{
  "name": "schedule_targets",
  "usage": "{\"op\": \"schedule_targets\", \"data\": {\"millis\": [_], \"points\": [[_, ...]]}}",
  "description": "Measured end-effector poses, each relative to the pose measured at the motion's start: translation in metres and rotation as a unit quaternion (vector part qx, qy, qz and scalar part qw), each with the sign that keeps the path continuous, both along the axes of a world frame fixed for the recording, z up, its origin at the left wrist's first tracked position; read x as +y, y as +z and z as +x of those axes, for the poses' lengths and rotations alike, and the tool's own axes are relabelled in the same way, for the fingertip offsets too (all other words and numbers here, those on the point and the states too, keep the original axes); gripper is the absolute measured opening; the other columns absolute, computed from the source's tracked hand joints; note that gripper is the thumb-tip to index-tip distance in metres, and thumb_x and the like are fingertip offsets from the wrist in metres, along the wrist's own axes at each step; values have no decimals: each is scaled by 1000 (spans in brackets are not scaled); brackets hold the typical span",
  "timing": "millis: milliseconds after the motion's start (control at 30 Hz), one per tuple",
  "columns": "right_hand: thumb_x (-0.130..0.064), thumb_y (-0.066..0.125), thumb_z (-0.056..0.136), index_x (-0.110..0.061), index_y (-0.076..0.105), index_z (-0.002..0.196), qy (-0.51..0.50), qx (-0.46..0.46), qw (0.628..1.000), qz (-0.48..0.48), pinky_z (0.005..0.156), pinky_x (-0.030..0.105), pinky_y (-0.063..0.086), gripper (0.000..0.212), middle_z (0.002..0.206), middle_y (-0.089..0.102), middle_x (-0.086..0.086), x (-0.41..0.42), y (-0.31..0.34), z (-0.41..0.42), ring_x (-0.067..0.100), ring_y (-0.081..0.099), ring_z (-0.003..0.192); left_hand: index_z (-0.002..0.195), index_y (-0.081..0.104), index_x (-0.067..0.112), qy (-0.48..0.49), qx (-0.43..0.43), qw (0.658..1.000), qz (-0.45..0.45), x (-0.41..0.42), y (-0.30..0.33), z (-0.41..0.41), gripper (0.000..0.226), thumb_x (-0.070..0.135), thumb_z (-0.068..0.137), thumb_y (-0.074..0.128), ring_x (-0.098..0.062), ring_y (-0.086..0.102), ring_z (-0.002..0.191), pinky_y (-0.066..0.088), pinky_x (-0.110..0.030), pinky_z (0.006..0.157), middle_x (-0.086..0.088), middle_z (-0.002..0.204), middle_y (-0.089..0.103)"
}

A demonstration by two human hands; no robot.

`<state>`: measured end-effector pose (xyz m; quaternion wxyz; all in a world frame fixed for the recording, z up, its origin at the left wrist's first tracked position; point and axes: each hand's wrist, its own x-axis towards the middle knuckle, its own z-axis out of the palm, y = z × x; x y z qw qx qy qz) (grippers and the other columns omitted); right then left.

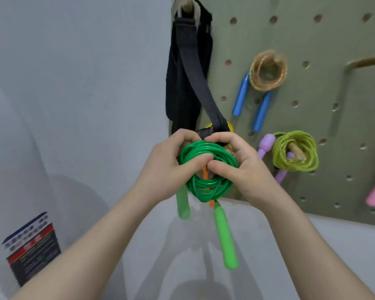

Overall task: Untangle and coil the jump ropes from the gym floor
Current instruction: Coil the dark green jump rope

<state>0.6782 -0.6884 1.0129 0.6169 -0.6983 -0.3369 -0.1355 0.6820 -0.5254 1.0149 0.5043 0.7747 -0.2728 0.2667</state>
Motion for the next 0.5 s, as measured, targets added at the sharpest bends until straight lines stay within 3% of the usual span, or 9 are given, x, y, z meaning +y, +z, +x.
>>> {"op": "schedule_targets", "data": {"millis": [167,233,300,433,500], "points": [[-5,67,77,-23,55,106,-23,10,999,21,58,25,48,36,69,66,0,-46,10,-19,8,62,60,84,58,27,-57,-47,997,-17,-46,11,-9,29,47,66,66,-9,62,68,50,-27,64,6,76,65],[-6,67,76,-21,50,106,-32,26,997,59,51,23,48,37,68,65,0,-62,13,-24,9,62,58,84,57,26,-53,-79,995,-14,-64,16,-16,27,41,66,70,-5,60,67,48,-21,63,8,74,63],[-11,68,75,-21,48,102,-67,7,994,86,59,30,49,35,76,67,-6,-80,16,-26,7,64,68,88,55,25,-46,-118,992,-11,-82,22,-22,27,36,69,71,-1,59,70,46,-17,64,12,75,62],[6,60,82,-16,49,90,-174,-75,976,105,64,14,48,25,71,61,-16,-114,35,-32,-1,58,68,101,54,24,-82,-146,986,-3,-123,41,-16,28,32,78,69,-5,57,82,46,-22,74,11,90,62],[2,60,83,-20,51,91,-267,-148,949,72,70,13,46,25,78,59,-17,-133,45,-30,-3,56,75,104,55,24,-108,-133,985,-9,-147,53,-2,26,29,82,68,-6,57,87,47,-24,78,11,92,61]]}}
